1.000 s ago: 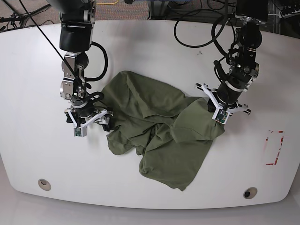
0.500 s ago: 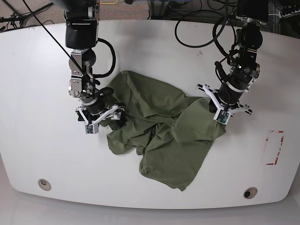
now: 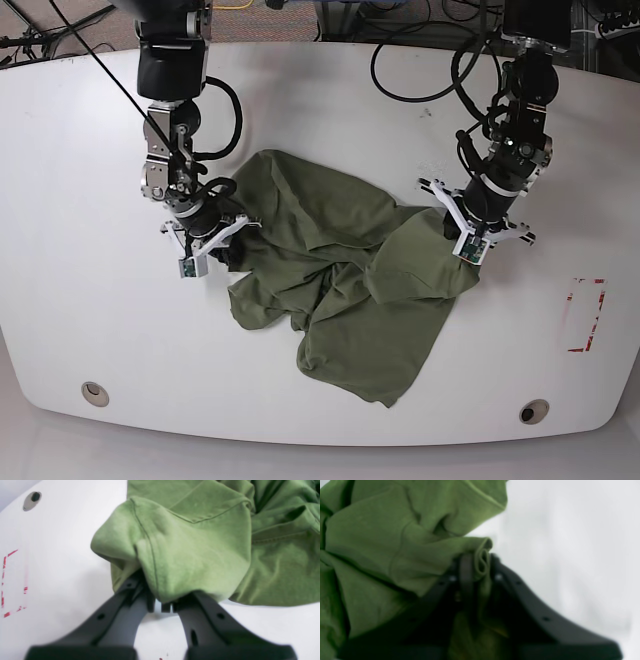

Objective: Fold the T-shirt properly
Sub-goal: 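Hold the shirt with both grippers and lift it off the table, then swing both grippers apart and down, laying the stretched shirt flat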

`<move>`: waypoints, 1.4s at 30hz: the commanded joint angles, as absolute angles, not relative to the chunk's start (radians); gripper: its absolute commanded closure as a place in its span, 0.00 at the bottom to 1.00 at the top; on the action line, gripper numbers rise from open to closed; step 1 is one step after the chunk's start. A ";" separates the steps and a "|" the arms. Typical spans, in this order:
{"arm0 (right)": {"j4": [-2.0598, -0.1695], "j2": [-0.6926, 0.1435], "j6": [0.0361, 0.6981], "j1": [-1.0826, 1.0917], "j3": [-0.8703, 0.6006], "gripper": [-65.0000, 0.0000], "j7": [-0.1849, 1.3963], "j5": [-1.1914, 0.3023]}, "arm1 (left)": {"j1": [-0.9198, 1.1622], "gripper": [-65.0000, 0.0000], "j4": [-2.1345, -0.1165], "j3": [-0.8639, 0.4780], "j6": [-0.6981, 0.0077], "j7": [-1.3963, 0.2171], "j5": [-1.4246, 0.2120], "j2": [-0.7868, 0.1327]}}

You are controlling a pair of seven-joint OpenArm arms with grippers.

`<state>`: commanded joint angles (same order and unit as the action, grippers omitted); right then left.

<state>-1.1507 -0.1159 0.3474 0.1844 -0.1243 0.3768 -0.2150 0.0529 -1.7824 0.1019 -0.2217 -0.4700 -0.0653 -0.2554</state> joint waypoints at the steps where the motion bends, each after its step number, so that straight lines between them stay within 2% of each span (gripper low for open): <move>1: -1.151 -0.116 0.346 0.184 -0.125 0.95 0.376 -0.214 | 0.052 0.99 -1.781 0.102 -0.222 -0.469 -0.066 -0.254; 11: -1.239 -0.120 0.311 0.162 -0.115 0.98 0.397 -0.214 | 0.054 1.00 -1.782 0.101 -0.222 -0.470 -0.068 -0.252; 15: -1.337 -0.118 0.302 0.128 -0.111 0.99 0.419 -0.215 | 0.053 1.00 -1.796 0.101 -0.224 -0.473 -0.069 -0.255; 17: -1.445 -0.119 0.297 0.099 -0.119 0.99 0.452 -0.215 | 0.055 1.00 -1.816 0.101 -0.222 -0.477 -0.065 -0.260; 42: -1.795 -0.124 0.306 0.081 -0.167 1.00 0.541 -0.211 | 0.016 1.00 -1.947 0.070 -0.220 -0.529 -0.062 -0.264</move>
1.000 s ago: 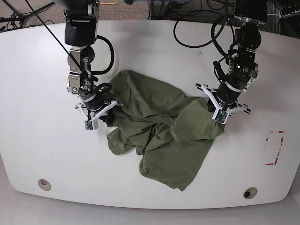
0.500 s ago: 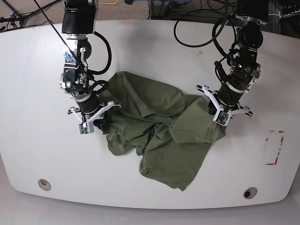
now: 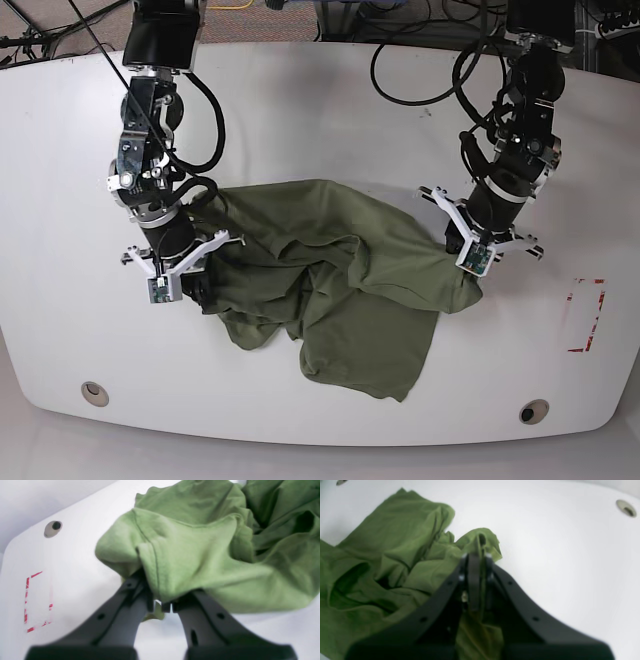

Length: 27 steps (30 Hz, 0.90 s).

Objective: Fold the T-shirt properly
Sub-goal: 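Swing both grippers apart and down, laying the stretched shirt flat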

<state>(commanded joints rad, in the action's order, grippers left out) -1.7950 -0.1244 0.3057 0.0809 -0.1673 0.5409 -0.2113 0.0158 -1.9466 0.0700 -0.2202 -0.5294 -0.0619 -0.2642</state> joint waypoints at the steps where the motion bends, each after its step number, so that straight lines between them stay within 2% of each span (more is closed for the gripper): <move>1: -1.802 -0.124 0.306 0.081 -0.170 1.00 0.543 -0.212 | 0.011 1.00 -1.947 0.065 -0.220 -0.531 -0.062 -0.264; 17: -1.863 -0.117 0.306 0.074 -0.254 1.00 0.591 -0.210 | -0.135 1.00 -1.889 -0.089 -0.228 -0.567 -0.070 -0.269; 19: -1.879 -0.141 0.297 0.097 -0.301 1.00 0.590 -0.214 | -0.196 1.00 -1.901 -0.134 -0.234 -0.595 -0.064 -0.272; 27: -1.874 -0.184 0.298 0.163 -0.278 1.00 0.603 -0.215 | -0.278 1.00 -1.906 -0.144 -0.238 -0.625 -0.064 -0.272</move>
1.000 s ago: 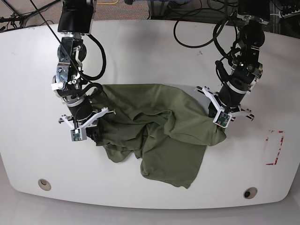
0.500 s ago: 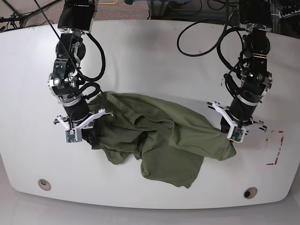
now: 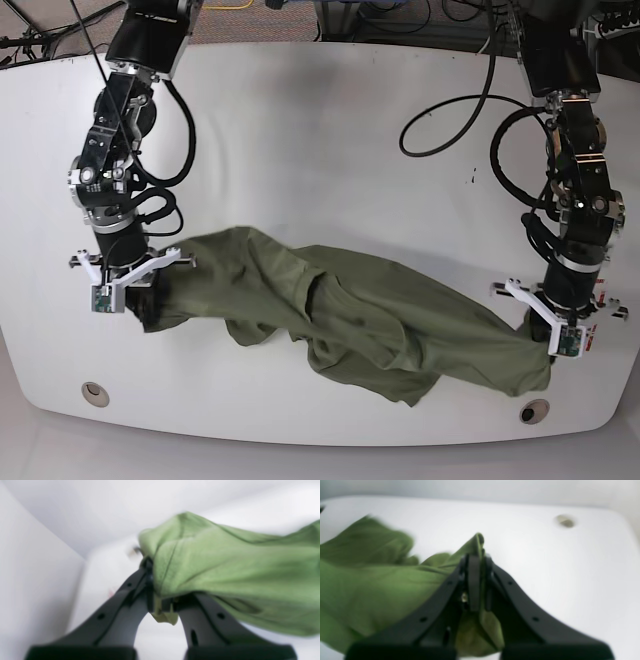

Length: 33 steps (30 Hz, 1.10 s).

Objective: Fold the T-shirt properly
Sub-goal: 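Swing both grippers apart and down, laying the stretched shirt flat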

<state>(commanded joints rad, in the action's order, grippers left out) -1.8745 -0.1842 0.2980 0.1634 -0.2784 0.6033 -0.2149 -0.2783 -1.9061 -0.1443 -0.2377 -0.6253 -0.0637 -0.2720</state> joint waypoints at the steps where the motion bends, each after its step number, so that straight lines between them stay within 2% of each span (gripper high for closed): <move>1: -1.873 -0.189 0.298 0.176 -0.272 1.00 0.606 -0.214 | -0.288 1.00 -1.908 -0.143 -0.238 -0.630 -0.063 -0.271; 14: -1.833 -0.246 0.291 0.317 -0.209 1.00 0.597 -0.217 | -0.448 1.00 -1.925 -0.127 -0.241 -0.704 -0.072 -0.258; 28: -1.817 -0.273 0.299 0.451 -0.203 0.99 0.589 -0.223 | -0.641 1.00 -1.881 -0.110 -0.350 -0.918 -0.083 -0.265; 33: -1.796 -0.284 0.301 0.479 -0.201 0.99 0.589 -0.224 | -0.701 1.00 -1.852 -0.105 -0.344 -0.929 -0.086 -0.266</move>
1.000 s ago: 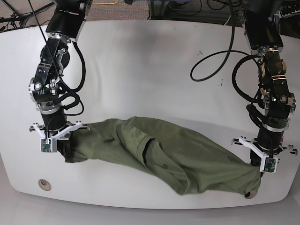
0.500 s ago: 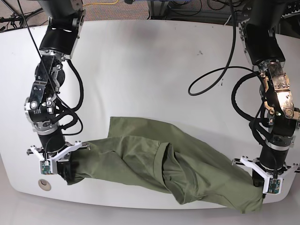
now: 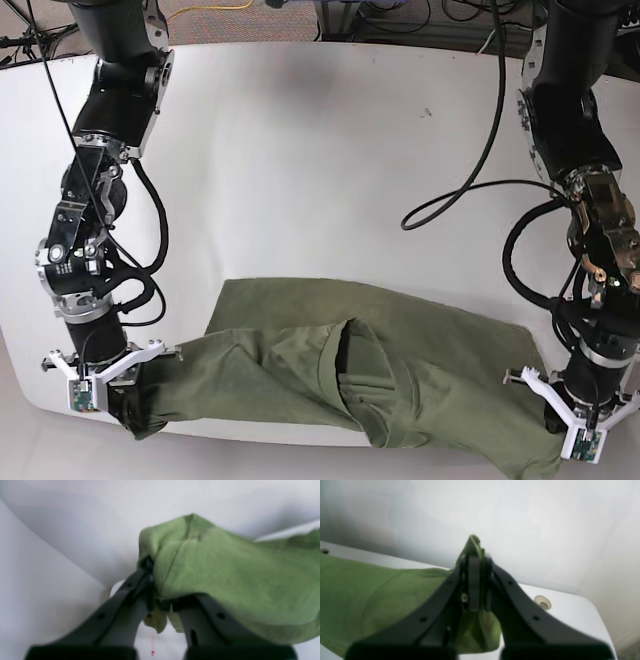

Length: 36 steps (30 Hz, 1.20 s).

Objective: Fold the T-shirt properly
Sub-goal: 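Swing both grippers apart and down, laying the stretched shirt flat, then pull both held shirt ends toward the robot, dragging the shirt across the table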

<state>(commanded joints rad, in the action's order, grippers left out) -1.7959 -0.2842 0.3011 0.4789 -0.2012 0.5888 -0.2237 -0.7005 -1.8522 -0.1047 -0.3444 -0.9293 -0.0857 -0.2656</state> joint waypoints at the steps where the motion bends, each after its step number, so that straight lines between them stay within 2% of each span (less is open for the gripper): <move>1: -1.790 -0.287 0.302 0.484 -0.201 0.99 0.589 -0.224 | -0.713 1.00 -1.845 -0.104 -0.340 -0.929 -0.087 -0.265; 5: -1.742 -0.322 0.308 0.545 -0.184 0.99 0.596 -0.222 | -0.827 0.99 -1.775 -0.089 -0.294 -0.898 -0.083 -0.257; 9: -1.727 -0.338 0.312 0.575 -0.175 0.99 0.596 -0.222 | -0.868 0.99 -1.763 -0.078 -0.289 -0.889 -0.081 -0.257; 27: -1.725 -0.421 0.316 0.707 -0.091 0.99 0.610 -0.222 | -1.008 1.00 -1.758 -0.040 -0.306 -0.867 -0.081 -0.266; 36: -1.685 -0.452 0.308 0.804 -0.076 0.99 0.615 -0.221 | -1.060 1.00 -1.761 -0.030 -0.316 -0.913 -0.092 -0.282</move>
<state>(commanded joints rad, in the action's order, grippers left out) -1.6847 -0.4521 0.3083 0.8035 -0.0761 0.6154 -0.2207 -1.0600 -1.7613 -0.0298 -0.3159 -0.9129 -0.0922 -0.2824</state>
